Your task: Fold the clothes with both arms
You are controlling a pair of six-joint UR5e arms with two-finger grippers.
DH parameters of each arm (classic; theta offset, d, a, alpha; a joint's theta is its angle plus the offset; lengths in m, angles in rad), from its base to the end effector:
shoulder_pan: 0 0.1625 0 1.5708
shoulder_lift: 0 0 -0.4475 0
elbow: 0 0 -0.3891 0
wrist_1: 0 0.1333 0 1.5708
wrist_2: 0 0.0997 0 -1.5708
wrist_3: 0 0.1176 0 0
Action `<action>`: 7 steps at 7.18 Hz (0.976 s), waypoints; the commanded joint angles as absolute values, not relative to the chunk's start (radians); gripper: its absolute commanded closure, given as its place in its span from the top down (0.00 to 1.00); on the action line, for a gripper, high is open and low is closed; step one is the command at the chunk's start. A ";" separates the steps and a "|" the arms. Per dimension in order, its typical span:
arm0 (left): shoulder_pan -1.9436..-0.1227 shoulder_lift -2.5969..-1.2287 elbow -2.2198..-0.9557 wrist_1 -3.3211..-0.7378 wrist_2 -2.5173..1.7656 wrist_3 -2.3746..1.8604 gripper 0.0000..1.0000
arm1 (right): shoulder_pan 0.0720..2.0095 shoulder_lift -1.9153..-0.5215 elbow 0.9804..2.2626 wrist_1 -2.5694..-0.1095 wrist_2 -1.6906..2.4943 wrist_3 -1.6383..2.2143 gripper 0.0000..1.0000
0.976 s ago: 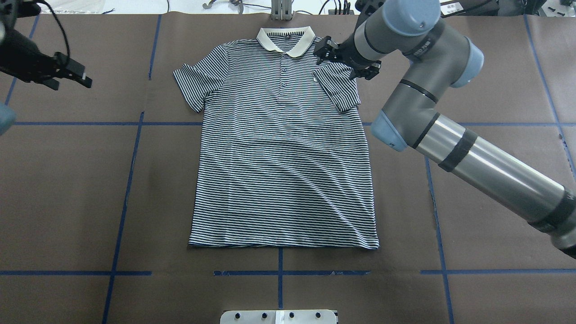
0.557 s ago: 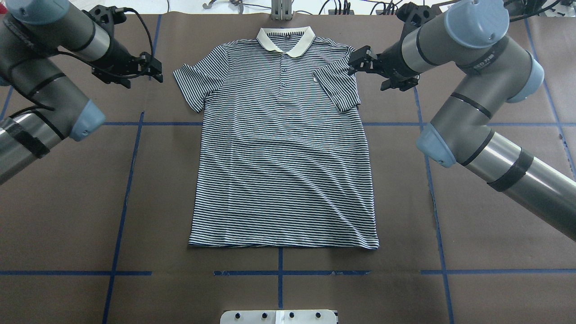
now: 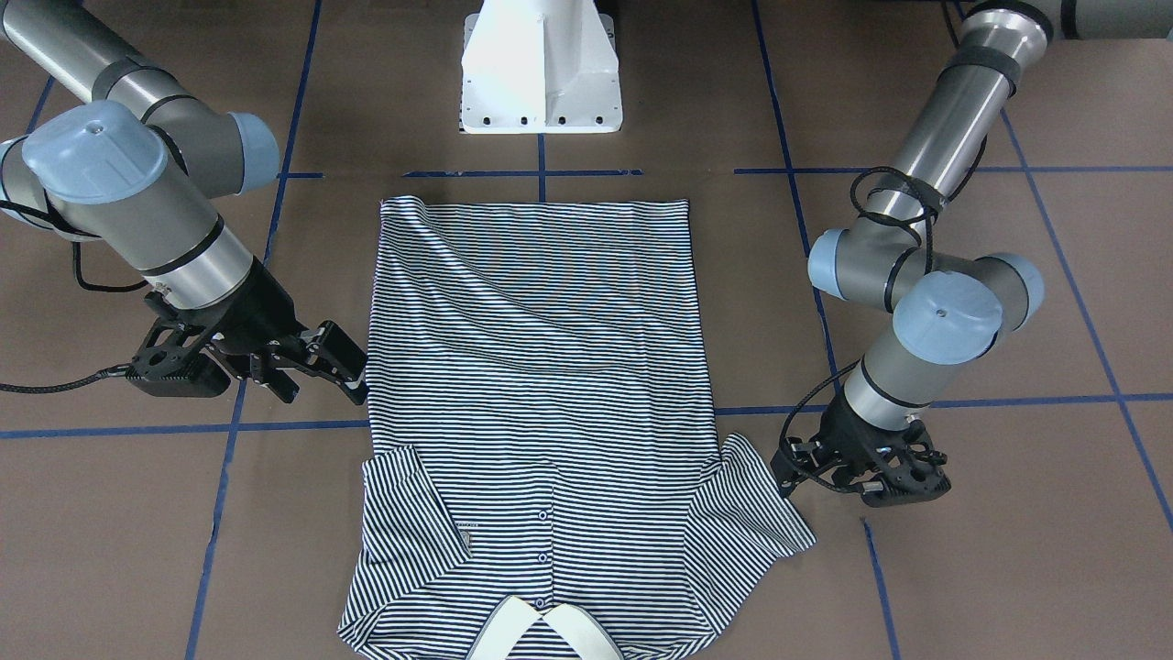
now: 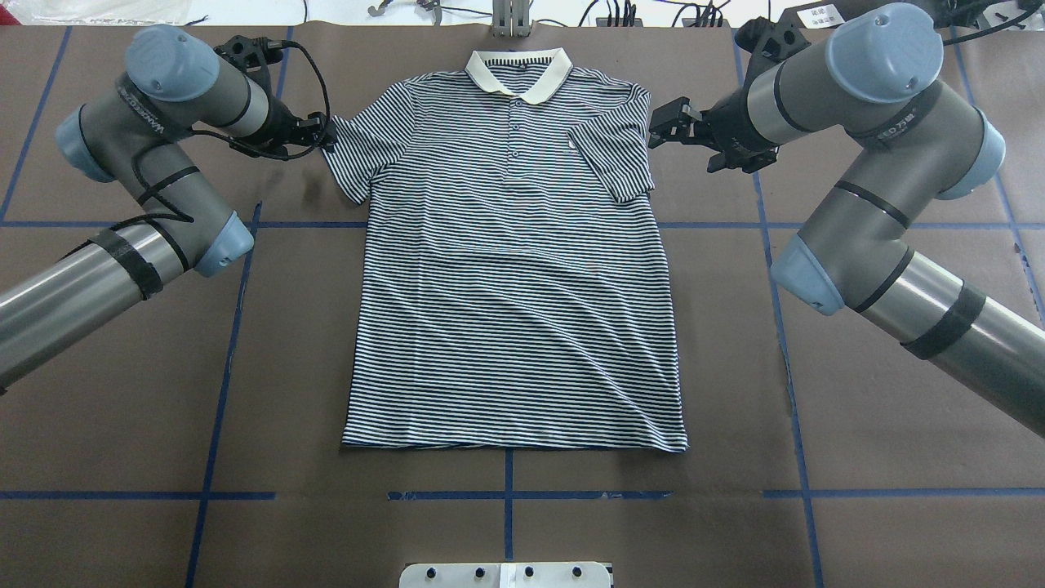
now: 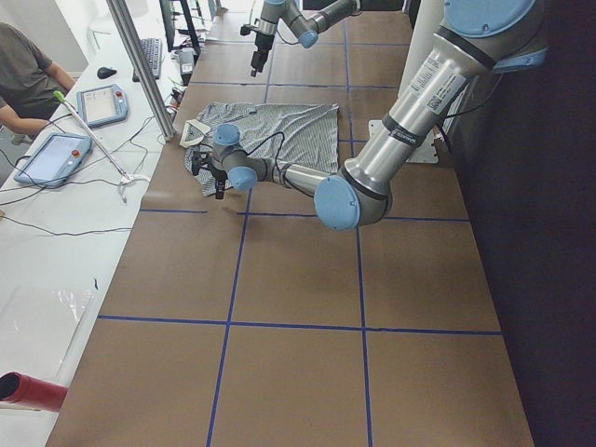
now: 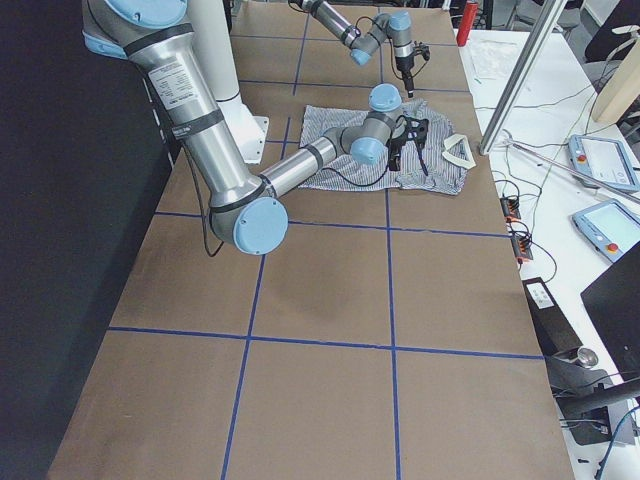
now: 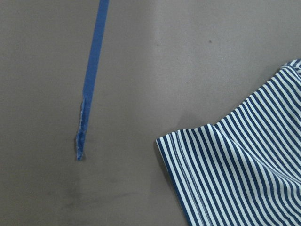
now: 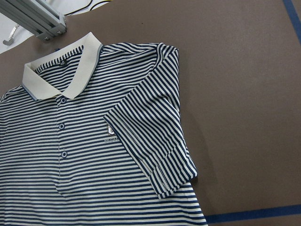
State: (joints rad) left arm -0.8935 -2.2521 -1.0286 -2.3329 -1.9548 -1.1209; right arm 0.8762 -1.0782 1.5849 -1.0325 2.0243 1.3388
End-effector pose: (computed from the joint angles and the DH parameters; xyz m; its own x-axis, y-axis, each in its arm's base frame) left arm 0.4409 -0.6907 0.4456 0.5844 -0.0833 -0.8072 0.3157 0.9397 0.1316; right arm -0.3809 -0.5850 0.3348 0.4157 0.1761 0.8923 -0.3622 0.9320 -0.0151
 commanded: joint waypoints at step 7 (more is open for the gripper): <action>-0.884 -2.324 -0.899 -2.430 -1.832 -1.114 0.53 | 0.862 -1.083 1.582 -1.031 2.017 1.348 1.00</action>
State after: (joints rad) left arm -0.8840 -2.3234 -0.9002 -2.4283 -1.8564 -1.1165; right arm 0.8668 -1.0822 1.5827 -1.0309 2.0191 1.3432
